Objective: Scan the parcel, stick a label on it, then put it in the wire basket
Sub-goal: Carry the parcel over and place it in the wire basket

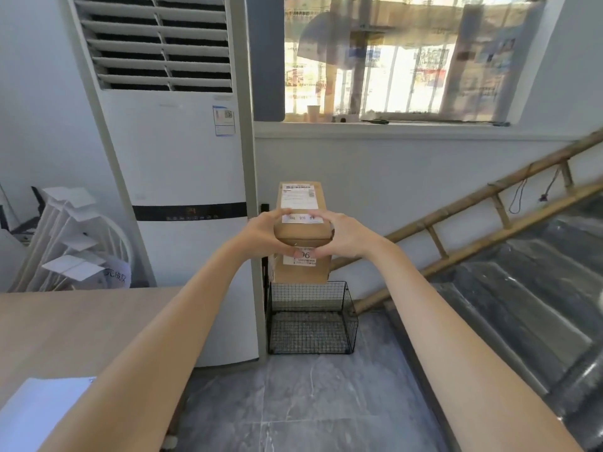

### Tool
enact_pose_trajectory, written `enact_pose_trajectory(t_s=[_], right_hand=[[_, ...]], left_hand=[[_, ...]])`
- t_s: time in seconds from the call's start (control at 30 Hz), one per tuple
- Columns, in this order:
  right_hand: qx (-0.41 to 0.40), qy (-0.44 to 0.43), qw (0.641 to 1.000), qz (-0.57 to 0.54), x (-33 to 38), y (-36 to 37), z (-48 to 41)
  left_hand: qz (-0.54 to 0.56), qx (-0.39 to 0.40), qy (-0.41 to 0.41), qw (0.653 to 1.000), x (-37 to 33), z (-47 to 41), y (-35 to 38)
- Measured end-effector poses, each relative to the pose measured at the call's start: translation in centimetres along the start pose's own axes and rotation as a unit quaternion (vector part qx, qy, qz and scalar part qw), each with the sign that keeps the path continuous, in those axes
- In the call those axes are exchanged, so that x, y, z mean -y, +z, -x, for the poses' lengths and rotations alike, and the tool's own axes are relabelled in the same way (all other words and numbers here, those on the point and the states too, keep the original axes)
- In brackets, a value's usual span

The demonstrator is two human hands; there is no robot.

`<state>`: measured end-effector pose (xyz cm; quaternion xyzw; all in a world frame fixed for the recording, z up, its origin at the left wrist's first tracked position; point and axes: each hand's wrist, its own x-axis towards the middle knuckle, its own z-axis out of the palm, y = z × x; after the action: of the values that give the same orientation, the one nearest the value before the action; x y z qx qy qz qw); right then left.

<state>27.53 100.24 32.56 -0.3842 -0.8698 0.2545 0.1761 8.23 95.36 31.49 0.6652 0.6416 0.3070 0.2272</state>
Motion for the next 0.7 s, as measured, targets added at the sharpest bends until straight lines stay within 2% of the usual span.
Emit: enact_pose_trajectory(t_s=[0.3,0.7], right_hand=[[-0.011,0.037,0.999,-0.003,-7.8,-0.7,-9.5],[-0.016,0.052,0.998,-0.023,-13.8,-1.3,-28.0]], left_hand=[[0.037,0.033,0.022,0.999,3.5,-11.8,2.3],[0.064,0.036,-0.003,0.997,10.9,-29.0,-1.5]])
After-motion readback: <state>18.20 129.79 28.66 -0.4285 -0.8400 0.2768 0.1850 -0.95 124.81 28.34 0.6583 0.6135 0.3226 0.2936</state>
